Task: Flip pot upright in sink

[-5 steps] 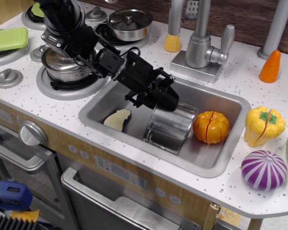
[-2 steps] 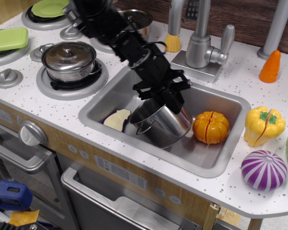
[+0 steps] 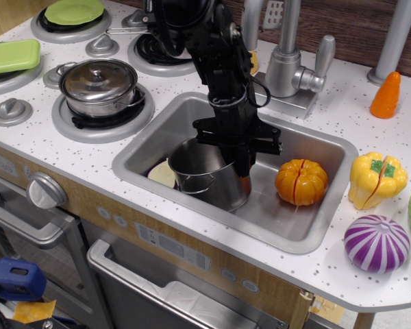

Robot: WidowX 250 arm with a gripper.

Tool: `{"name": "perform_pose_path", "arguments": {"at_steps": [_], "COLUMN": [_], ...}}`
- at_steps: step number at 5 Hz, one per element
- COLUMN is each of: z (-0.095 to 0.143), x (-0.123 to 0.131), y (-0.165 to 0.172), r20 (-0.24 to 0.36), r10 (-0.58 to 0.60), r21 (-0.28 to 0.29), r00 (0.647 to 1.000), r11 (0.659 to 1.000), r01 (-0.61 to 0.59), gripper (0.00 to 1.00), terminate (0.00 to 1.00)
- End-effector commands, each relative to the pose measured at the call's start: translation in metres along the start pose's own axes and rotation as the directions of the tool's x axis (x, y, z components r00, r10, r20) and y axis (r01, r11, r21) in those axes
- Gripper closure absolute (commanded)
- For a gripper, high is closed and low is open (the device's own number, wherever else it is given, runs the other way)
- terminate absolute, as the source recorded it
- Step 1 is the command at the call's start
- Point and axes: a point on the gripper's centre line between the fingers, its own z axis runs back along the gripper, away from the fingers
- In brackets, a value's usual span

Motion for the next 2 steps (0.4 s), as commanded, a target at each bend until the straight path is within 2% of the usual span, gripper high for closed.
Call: {"name": "perform_pose_path", "arguments": {"at_steps": [1,2], "z": [0.0196,0.0165], "x": [0.0119,0.0101], "y": [-0.0042,-0.0052], "r20": [0.107,0.121], "r10": [-0.021,-0.042], "r21": [0.016,0.049], "r00": [0.994,0.992], "r11": [1.000,0.998], "r01": [0.019,0.036], "gripper": [0.00,0.00], "terminate": [0.00,0.00]}}
